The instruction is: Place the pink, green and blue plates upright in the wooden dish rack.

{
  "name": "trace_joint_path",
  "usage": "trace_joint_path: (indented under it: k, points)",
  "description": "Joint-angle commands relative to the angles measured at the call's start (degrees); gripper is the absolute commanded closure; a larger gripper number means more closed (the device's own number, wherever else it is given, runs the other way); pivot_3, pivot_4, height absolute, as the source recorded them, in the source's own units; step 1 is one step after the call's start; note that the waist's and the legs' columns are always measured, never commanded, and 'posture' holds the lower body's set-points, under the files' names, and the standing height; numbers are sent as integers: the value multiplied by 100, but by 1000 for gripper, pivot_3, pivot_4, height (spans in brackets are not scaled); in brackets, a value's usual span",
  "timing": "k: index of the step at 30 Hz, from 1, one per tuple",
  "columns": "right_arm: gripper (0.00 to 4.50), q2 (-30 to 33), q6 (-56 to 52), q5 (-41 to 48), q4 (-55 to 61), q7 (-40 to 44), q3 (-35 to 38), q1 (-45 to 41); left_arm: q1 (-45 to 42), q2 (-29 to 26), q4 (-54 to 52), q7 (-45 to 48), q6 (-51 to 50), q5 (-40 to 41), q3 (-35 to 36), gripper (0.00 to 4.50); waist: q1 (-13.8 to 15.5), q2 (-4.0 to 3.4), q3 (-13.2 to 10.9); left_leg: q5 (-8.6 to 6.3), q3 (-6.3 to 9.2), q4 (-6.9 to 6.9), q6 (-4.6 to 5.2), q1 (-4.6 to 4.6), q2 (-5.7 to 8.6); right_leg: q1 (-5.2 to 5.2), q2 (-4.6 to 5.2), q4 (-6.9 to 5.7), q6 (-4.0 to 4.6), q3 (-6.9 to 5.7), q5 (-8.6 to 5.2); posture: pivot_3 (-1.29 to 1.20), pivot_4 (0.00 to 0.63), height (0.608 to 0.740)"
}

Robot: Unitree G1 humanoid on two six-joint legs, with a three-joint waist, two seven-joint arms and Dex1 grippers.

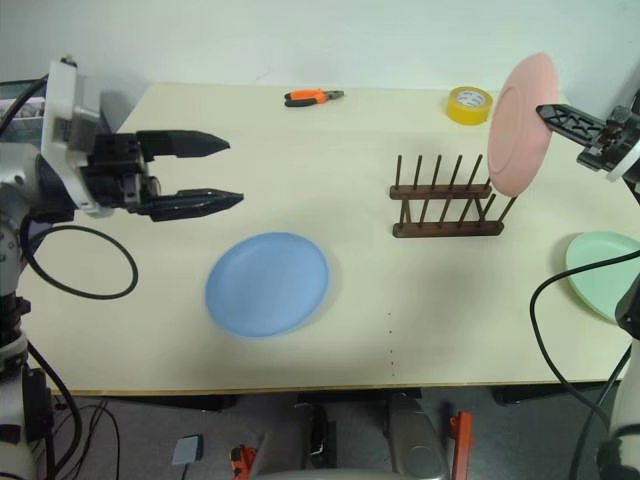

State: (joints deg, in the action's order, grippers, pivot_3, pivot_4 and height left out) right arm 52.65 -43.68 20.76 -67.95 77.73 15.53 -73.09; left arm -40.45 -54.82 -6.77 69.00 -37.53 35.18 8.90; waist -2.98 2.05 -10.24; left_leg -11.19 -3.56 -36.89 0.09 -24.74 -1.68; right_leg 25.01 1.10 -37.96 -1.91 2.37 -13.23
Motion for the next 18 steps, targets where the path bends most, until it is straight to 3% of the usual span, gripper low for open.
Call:
trace_joint_path:
  k: [1,18]
  points:
    - [4500,80,159,-18,-1,121,68,-96,-25,-137,-232,-79,-22,106,230,445,0,0,0,0,0,0,0,0,0,0,0,0,0,0,0,0,150,740]
    - [4500,-151,427,-190,-264,12,98,97,46,-318,-332,-138,-111,207,330,445,-3,0,0,0,0,-2,0,0,1,-1,0,0,-1,1,0,0,150,740]
